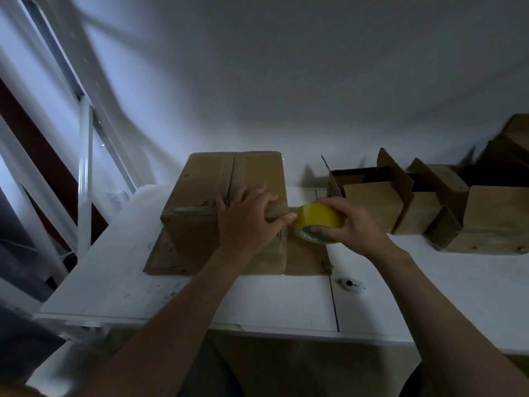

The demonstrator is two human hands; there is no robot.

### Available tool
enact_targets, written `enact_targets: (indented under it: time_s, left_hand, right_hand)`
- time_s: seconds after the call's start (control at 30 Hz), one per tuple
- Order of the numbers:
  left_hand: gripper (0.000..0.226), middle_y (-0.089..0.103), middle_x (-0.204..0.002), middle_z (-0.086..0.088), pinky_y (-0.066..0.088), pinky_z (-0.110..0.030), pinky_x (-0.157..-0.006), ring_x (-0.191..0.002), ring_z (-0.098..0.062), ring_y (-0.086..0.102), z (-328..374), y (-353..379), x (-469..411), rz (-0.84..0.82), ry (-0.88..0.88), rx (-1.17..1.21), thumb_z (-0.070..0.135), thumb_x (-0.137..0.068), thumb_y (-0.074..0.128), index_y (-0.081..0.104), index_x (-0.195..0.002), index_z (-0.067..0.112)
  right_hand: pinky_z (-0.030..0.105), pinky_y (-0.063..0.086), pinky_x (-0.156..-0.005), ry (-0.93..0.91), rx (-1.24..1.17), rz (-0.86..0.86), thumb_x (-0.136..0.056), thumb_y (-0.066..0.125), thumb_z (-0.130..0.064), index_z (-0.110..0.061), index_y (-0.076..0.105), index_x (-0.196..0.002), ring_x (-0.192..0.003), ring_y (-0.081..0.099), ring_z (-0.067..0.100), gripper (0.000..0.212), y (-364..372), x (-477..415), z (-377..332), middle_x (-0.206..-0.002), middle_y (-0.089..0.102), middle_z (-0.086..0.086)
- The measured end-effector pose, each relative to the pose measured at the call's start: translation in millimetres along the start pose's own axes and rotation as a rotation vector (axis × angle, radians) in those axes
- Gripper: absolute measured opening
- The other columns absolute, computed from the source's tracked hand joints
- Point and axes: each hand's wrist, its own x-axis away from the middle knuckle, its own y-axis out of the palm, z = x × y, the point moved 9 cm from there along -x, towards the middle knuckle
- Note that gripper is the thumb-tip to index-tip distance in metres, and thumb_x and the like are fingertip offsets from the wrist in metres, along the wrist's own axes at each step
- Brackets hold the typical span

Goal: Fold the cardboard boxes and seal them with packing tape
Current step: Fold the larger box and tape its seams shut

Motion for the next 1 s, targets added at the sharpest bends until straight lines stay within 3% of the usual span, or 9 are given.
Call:
enact_targets:
  time_s: [0.13,0.23,0.37,0.53,0.63,0.73,0.8,0.87,1.0]
  left_hand:
    - [0.065,0.054,-0.141,0.020,0.007,-0.073,-0.114,-0.137,-0.012,0.045,5,0,-4,-0.003,-0.042,0.010,0.088,-0.075,0.047,0.059,-0.116,0.039]
    - [0.058,0.057,-0.131,0.022,0.012,-0.070,-0.116,-0.131,-0.009,0.048,4,-2,-5,0.018,-0.033,0.041,0.081,-0.077,0.054,0.060,-0.115,0.037]
    - [0.055,0.061,-0.128,0.020,0.006,-0.068,-0.117,-0.131,-0.011,0.050,5,-5,-2,0.055,-0.010,0.033,0.078,-0.079,0.057,0.062,-0.113,0.036]
    - [0.055,0.061,-0.132,0.020,0.000,-0.070,-0.117,-0.139,-0.016,0.044,0,-3,1,0.002,-0.014,0.042,0.076,-0.079,0.057,0.060,-0.118,0.038]
    - [0.060,0.057,-0.139,0.021,0.000,-0.069,-0.117,-0.140,-0.015,0.043,-13,-8,3,-0.050,-0.008,0.050,0.078,-0.076,0.050,0.058,-0.122,0.040]
    - [0.059,0.051,-0.143,0.026,0.000,-0.068,-0.117,-0.139,-0.008,0.041,-40,-18,7,-0.106,0.034,0.107,0.076,-0.077,0.052,0.057,-0.125,0.041]
    - [0.062,0.048,-0.144,0.029,0.001,-0.071,-0.117,-0.142,-0.005,0.035,-63,-21,9,-0.153,0.056,0.159,0.080,-0.075,0.052,0.055,-0.126,0.045]
    - [0.061,0.040,-0.152,0.027,0.005,-0.069,-0.118,-0.151,-0.015,0.020,-85,-21,16,-0.146,0.026,0.152,0.084,-0.074,0.048,0.053,-0.125,0.052]
    - [0.068,0.029,-0.160,0.005,0.005,-0.058,-0.121,-0.153,-0.037,0.000,-98,-21,44,0.012,-0.145,0.144,0.087,-0.070,0.045,0.056,-0.128,0.054]
  right_hand:
    - [0.002,0.042,-0.071,0.009,-0.010,-0.027,-0.081,0.084,-0.023,-0.035,0.061,-0.114,-0.095,0.055,-0.016,0.042,0,-8,-10,-0.105,0.060,-0.023]
    - [0.007,0.044,-0.067,0.081,0.038,-0.070,-0.083,0.082,-0.020,-0.029,0.065,-0.120,-0.091,0.058,-0.001,0.042,0,-11,-5,-0.106,0.059,-0.014]
    - [0.019,0.051,-0.072,0.154,0.130,-0.134,-0.082,0.082,-0.024,-0.027,0.066,-0.124,-0.101,0.059,0.015,0.046,8,-14,0,-0.112,0.061,-0.005]
    - [0.042,0.056,-0.090,0.065,0.356,-0.210,-0.079,0.081,-0.031,-0.023,0.068,-0.124,-0.107,0.064,0.023,0.047,35,-35,-29,-0.115,0.070,0.004]
    - [0.037,0.053,-0.087,0.023,0.417,-0.229,-0.080,0.080,-0.030,-0.020,0.066,-0.126,-0.108,0.062,0.022,0.049,46,-36,-48,-0.115,0.068,0.002]
    - [0.028,0.043,-0.073,0.006,0.245,-0.261,-0.082,0.082,-0.035,-0.027,0.048,-0.137,-0.099,0.056,0.016,0.066,66,-21,-58,-0.110,0.055,-0.007]
    - [0.020,0.042,-0.064,-0.013,0.111,-0.293,-0.084,0.079,-0.038,-0.029,0.041,-0.132,-0.089,0.058,0.013,0.062,82,-11,-64,-0.105,0.056,-0.007]
    - [0.015,0.042,-0.060,-0.023,0.046,-0.284,-0.086,0.077,-0.040,-0.027,0.044,-0.124,-0.085,0.058,0.008,0.051,93,-3,-70,-0.103,0.058,-0.005]
    - [0.015,0.046,-0.069,-0.023,-0.116,-0.236,-0.084,0.080,-0.040,-0.037,0.055,-0.113,-0.091,0.060,0.002,0.039,104,6,-74,-0.105,0.063,-0.011]
